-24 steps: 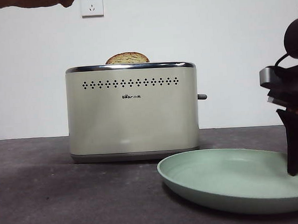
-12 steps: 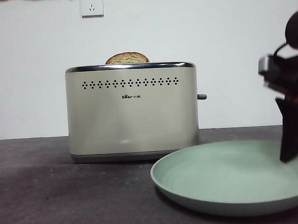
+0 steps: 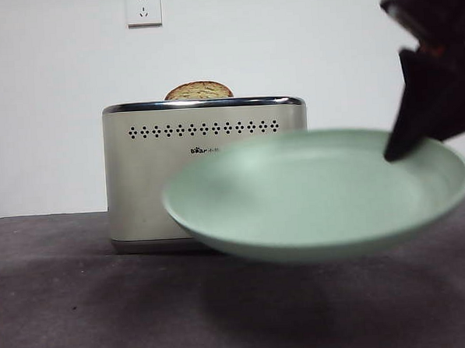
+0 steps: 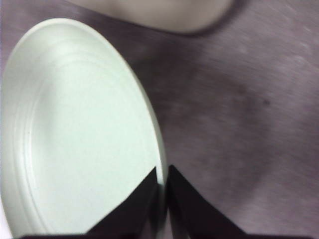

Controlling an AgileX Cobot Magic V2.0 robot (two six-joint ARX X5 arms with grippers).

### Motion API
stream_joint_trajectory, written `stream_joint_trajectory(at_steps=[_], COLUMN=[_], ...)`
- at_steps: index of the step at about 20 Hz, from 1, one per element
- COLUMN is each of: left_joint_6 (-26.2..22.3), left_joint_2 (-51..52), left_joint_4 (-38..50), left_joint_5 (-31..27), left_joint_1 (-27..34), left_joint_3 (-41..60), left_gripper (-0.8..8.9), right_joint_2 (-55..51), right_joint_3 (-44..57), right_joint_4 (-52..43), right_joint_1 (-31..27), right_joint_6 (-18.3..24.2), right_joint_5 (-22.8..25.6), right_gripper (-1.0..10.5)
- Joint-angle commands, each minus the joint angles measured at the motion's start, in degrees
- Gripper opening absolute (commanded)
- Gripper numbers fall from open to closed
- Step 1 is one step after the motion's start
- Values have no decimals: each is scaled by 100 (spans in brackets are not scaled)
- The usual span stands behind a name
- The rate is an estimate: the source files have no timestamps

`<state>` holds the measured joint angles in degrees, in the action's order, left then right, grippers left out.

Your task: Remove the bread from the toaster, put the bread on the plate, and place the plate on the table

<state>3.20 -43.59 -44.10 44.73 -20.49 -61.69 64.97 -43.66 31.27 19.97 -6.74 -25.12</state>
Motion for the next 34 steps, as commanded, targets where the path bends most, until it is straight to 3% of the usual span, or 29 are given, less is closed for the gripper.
stream_joint_trajectory(at_steps=[1, 10, 19, 23, 24, 29, 34], left_joint_6=[15, -358, -424, -407, -407, -413, -868], left_joint_2=[-393, -2269, -3934, -4002, -4000, -3888, -3764], left_joint_4=[103, 608, 1038, 1064, 1062, 1023, 374], left_joint_5=[256, 446, 435, 435, 435, 411, -505], left_joint_1=[-74, -944, -1266, -1276, -1287, -1349, -1582], left_joint_3=[-61, -59, -59, -61, -61, -162, -785], left_gripper=[6, 6, 29, 262, 283, 287, 287], right_joint_2=[-59, -74, -74, -74, -74, -74, -70], right_joint_3=[-17, -17, -17, -17, -17, -17, -17], right_joint_4=[-127, -697, -717, -717, -713, -636, -588], right_joint_1=[256, 1014, 1145, 1145, 1145, 1145, 1145], right_joint_6=[-387, -855, -931, -914, -911, -890, -892], right_joint_5=[-35, 118, 116, 116, 116, 116, 116], right_gripper=[4, 4, 4, 4, 4, 4, 4])
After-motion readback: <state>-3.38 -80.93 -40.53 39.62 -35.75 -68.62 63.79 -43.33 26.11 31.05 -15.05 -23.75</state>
